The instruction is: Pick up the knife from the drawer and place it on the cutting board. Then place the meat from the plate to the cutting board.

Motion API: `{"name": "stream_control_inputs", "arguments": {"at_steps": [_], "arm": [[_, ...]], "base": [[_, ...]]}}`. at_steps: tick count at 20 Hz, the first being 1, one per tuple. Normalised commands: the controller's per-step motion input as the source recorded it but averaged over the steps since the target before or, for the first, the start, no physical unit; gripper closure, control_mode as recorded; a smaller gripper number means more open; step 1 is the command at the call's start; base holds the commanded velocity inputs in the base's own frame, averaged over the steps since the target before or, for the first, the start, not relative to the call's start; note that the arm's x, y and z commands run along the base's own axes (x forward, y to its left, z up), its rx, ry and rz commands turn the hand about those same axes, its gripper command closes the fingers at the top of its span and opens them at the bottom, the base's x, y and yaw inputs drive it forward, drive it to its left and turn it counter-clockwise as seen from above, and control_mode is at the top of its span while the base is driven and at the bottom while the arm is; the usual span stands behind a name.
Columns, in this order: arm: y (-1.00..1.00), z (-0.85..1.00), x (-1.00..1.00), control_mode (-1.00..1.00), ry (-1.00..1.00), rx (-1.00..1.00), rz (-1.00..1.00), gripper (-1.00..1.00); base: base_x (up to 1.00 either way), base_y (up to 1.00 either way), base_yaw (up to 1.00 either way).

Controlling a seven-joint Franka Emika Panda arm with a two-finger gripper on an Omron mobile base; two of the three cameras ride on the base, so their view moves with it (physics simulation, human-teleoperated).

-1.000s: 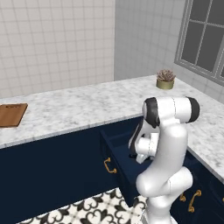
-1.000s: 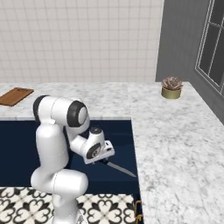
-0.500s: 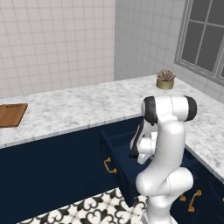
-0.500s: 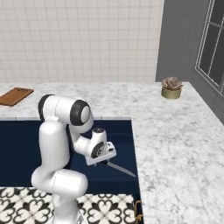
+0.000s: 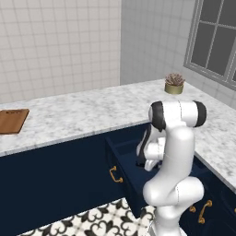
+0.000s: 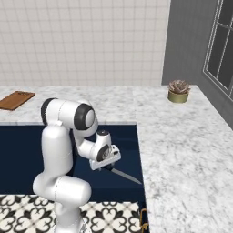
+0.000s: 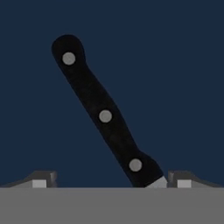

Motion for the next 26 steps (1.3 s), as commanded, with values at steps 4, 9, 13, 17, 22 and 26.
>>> {"name": "stream_control_inputs", "arguments": {"at_steps": [4, 9, 13, 17, 22, 26], "arm": [[0.00, 0.00, 0.30, -1.00, 0.01, 0.00, 0.07, -1.00], [-0.02, -0.20, 0.22, -1.00, 0.06, 0.00, 0.04, -1.00], [-0.02, -0.25, 0.25, -1.00, 0.12, 0.00, 0.01, -1.00], [0.00, -0.37, 0.06, -1.00, 0.15, -0.02, 0.00, -1.00], [0.00, -0.29, 0.00, -1.00, 0.09, -0.01, 0.01, -1.00], [0.00, -0.08, -0.01, -1.00, 0.00, 0.00, 0.00, 1.00]], "base": [[0.00, 0.00, 0.00], [0.00, 0.00, 0.00], [0.00, 0.00, 0.00], [0.00, 0.00, 0.00], [0.00, 0.00, 0.00], [0.00, 0.00, 0.00]]}}
